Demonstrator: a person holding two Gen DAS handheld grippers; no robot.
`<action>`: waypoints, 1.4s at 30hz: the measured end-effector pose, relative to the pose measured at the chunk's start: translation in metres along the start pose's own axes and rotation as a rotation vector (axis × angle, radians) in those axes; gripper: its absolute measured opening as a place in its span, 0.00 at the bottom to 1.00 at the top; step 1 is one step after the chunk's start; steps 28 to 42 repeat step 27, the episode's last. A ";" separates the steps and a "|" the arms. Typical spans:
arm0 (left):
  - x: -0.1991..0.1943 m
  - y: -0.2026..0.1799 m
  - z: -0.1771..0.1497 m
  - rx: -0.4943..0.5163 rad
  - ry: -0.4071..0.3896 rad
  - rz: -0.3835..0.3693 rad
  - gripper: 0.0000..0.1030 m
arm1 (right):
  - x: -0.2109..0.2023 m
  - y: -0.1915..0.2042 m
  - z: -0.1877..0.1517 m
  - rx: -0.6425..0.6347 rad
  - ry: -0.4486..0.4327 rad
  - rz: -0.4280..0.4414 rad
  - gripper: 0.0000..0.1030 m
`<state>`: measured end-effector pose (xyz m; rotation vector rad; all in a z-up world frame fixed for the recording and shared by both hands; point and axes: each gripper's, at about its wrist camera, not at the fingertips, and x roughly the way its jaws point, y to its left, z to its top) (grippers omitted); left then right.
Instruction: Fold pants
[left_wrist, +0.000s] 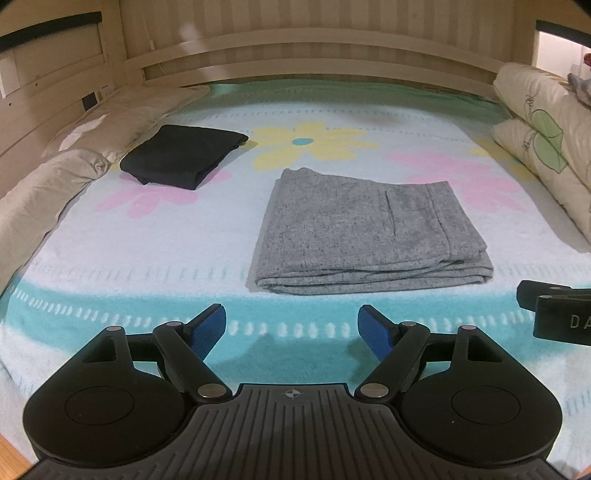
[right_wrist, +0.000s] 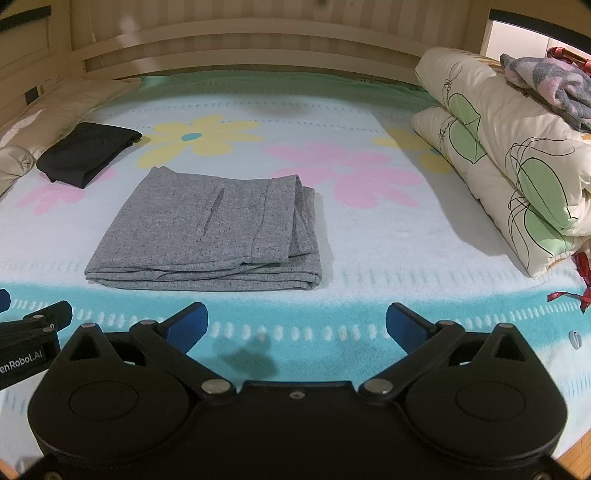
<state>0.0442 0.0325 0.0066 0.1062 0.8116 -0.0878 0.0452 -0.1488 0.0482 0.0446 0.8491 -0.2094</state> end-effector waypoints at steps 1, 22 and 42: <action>0.000 0.000 0.000 0.000 0.000 0.000 0.75 | 0.000 0.000 0.000 0.000 0.000 0.000 0.99; 0.001 -0.003 0.000 0.002 0.004 -0.008 0.75 | 0.001 -0.002 0.000 0.013 0.002 -0.003 0.99; 0.001 -0.004 0.000 0.004 -0.001 -0.013 0.75 | 0.001 -0.002 0.000 0.013 0.003 -0.003 0.99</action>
